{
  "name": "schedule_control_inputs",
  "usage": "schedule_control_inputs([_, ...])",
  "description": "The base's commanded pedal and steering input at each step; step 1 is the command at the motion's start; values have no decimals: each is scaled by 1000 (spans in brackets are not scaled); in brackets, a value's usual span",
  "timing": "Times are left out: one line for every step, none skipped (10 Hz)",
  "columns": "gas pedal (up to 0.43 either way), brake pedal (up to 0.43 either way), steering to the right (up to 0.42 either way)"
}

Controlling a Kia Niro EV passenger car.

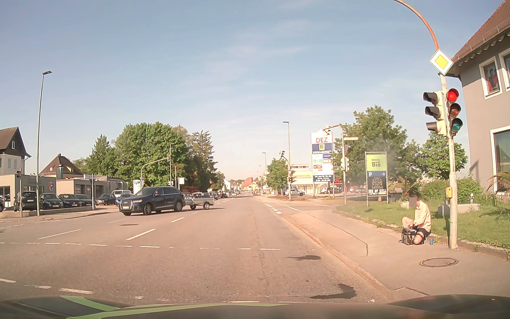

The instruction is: Follow the waypoints while adhering to traffic rules and regulations

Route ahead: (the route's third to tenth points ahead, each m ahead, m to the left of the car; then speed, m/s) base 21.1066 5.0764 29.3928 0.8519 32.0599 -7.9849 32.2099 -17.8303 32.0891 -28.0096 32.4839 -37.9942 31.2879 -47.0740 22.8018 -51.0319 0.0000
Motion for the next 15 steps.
schedule_control_inputs([0,293,0])
schedule_control_inputs([0,299,0])
schedule_control_inputs([0,293,0])
schedule_control_inputs([0,293,0])
schedule_control_inputs([0,293,0])
schedule_control_inputs([0,299,0])
schedule_control_inputs([0,293,0])
schedule_control_inputs([0,299,0])
schedule_control_inputs([0,293,0])
schedule_control_inputs([0,293,0])
schedule_control_inputs([0,293,0])
schedule_control_inputs([0,293,0])
schedule_control_inputs([0,293,0])
schedule_control_inputs([0,293,0])
schedule_control_inputs([0,299,0])
